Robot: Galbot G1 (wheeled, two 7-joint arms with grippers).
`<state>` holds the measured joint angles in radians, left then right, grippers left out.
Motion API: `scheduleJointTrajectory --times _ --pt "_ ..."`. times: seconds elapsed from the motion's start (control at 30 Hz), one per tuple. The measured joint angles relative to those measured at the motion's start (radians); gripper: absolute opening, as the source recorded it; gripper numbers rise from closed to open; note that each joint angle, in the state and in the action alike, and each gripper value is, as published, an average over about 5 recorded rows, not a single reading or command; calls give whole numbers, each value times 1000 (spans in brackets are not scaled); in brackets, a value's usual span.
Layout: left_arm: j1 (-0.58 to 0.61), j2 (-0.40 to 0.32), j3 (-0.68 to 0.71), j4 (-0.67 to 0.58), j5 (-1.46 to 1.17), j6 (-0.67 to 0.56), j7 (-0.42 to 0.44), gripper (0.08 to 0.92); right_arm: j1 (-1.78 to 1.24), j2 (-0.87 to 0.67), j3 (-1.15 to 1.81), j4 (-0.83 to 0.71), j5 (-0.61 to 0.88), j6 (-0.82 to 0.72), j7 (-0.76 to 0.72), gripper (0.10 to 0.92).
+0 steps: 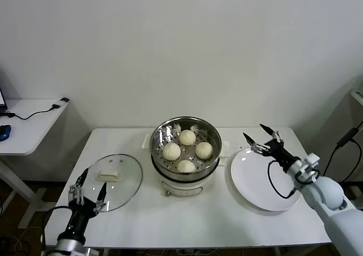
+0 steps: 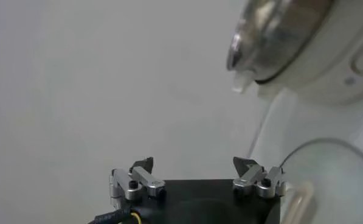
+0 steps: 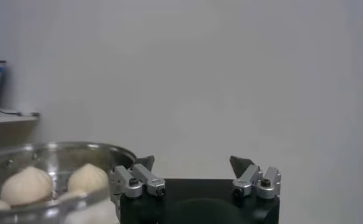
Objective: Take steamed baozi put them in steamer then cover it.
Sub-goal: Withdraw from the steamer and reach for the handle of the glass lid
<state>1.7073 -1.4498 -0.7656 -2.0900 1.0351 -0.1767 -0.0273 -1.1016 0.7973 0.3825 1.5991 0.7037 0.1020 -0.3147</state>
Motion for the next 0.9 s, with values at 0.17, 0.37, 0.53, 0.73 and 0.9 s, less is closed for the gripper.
scheduleJointTrajectory --times 0.17,0.37,0.53,0.73,0.9 --pt "-48 20 8 65 198 -18 -33 823 -111 55 98 6 -45 1 0 823" --pt "-125 39 12 185 350 -50 -75 823 -194 105 174 6 -89 4 0 823" --pt "-199 50 9 306 423 -79 -112 823 -236 133 210 -1 -119 8 -3 823" --pt "-287 53 16 437 477 -97 -156 823 -258 161 230 -11 -152 11 -4 823" --pt "-352 53 19 527 512 -102 -186 823 -263 181 235 -18 -177 14 -4 823"
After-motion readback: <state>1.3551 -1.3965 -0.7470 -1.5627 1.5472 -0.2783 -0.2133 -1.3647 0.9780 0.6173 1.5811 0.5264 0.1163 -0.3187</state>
